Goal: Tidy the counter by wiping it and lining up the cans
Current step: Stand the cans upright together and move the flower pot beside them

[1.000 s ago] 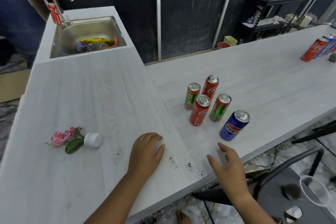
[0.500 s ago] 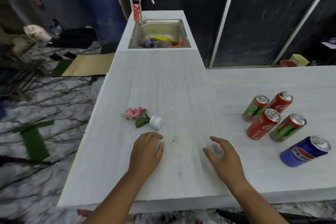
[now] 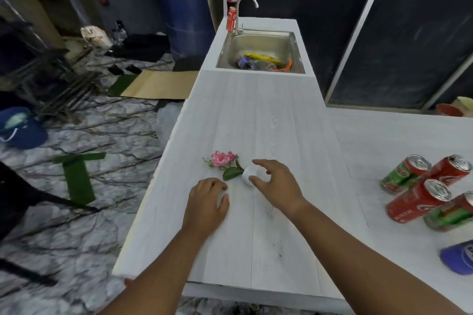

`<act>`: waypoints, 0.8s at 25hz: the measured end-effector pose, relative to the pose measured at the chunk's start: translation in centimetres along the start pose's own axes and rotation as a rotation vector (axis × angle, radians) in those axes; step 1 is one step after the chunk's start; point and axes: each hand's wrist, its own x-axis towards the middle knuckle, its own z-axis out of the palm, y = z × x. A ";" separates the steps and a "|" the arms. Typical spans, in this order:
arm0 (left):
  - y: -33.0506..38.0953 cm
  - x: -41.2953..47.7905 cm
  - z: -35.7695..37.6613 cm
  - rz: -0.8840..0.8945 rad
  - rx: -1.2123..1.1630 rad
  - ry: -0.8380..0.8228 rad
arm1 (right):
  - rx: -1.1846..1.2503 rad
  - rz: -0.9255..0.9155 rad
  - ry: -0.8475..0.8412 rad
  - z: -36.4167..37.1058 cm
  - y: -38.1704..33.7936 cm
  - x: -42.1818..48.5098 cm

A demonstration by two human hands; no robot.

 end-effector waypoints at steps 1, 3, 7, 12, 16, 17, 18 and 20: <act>-0.1 0.0 0.1 0.000 0.002 -0.001 | -0.030 -0.009 -0.041 0.4 -0.4 1.1; -0.2 0.0 0.3 0.004 0.006 -0.001 | -0.079 0.008 -0.115 1.0 -0.7 2.7; -0.3 0.1 0.3 0.008 0.006 0.006 | -0.076 0.034 -0.139 2.2 -0.1 3.9; -0.4 0.1 0.3 0.006 -0.005 -0.003 | 0.028 0.047 -0.033 1.8 1.1 3.1; -0.4 0.1 0.5 0.016 -0.023 -0.011 | 0.149 0.110 0.085 -0.3 3.2 1.6; -0.4 0.1 0.5 0.020 -0.027 -0.010 | 0.170 0.129 0.113 -1.1 4.0 1.1; -0.3 0.0 0.5 0.024 -0.029 -0.008 | 0.185 0.149 0.143 -1.9 4.8 0.6; -0.5 0.0 0.4 0.023 -0.030 -0.003 | 0.209 0.186 0.206 -3.6 6.5 -0.3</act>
